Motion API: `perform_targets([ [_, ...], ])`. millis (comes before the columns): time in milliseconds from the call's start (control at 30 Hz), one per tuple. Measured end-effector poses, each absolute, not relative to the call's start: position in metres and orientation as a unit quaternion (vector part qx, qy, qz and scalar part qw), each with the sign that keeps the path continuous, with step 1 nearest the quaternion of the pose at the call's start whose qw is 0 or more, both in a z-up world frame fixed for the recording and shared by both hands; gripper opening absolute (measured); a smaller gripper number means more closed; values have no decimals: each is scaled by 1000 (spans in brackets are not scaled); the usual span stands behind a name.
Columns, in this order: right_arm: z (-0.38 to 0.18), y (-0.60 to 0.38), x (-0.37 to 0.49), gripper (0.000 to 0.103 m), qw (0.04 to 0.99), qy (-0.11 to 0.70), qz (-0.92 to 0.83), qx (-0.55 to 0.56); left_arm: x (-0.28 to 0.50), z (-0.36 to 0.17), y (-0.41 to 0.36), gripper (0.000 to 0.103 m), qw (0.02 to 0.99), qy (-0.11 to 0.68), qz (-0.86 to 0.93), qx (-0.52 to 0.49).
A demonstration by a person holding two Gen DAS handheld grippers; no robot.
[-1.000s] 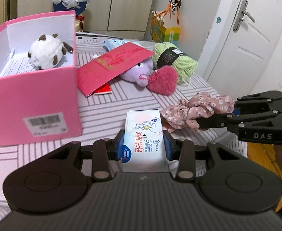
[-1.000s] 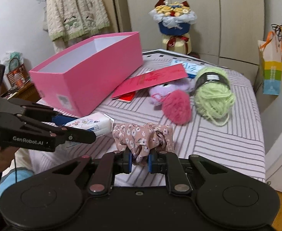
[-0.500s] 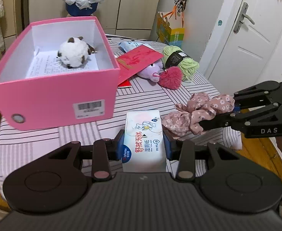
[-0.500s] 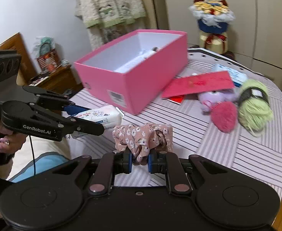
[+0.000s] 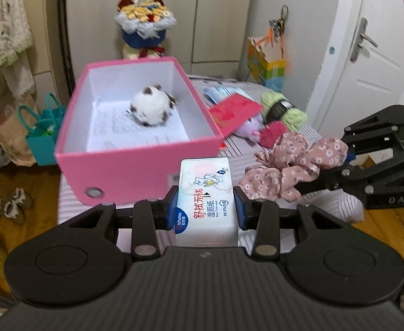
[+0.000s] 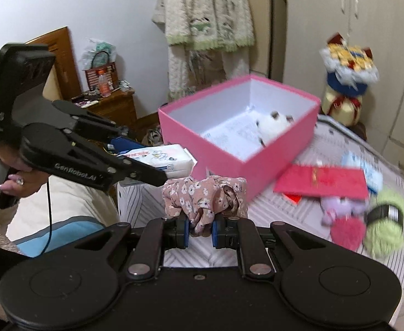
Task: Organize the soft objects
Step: 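Carry the scrunchie and tissue pack with both grippers into the pink box, then open both grippers to release the scrunchie and tissue pack in the box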
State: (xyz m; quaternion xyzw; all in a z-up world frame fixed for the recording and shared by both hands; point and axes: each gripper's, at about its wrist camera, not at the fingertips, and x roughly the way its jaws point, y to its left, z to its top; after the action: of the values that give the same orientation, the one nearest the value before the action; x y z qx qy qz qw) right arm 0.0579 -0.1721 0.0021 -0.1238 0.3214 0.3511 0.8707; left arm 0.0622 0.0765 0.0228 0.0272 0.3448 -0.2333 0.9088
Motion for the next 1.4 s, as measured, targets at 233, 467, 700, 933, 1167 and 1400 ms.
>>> perform_targets([
  [233, 21, -151, 86, 17, 876, 290, 365, -122, 86, 42, 94, 39, 924, 317, -213, 25],
  [467, 39, -133, 132, 17, 887, 258, 365, -117, 133, 54, 105, 39, 934, 294, -202, 8],
  [700, 29, -105, 200, 17, 889, 264, 341, -151, 216, 44, 101, 39, 937, 306, -168, -8],
  [933, 12, -81, 274, 17, 888, 253, 314, -219, 297, 22, 99, 39, 940, 315, -119, -54],
  [1167, -12, -73, 331, 18, 867, 298, 337, -215, 337, 1, 93, 39, 925, 362, -104, -39],
  [1400, -29, -69, 347, 32, 855, 304, 350, -232, 344, -9, 100, 43, 919, 380, -93, -40],
])
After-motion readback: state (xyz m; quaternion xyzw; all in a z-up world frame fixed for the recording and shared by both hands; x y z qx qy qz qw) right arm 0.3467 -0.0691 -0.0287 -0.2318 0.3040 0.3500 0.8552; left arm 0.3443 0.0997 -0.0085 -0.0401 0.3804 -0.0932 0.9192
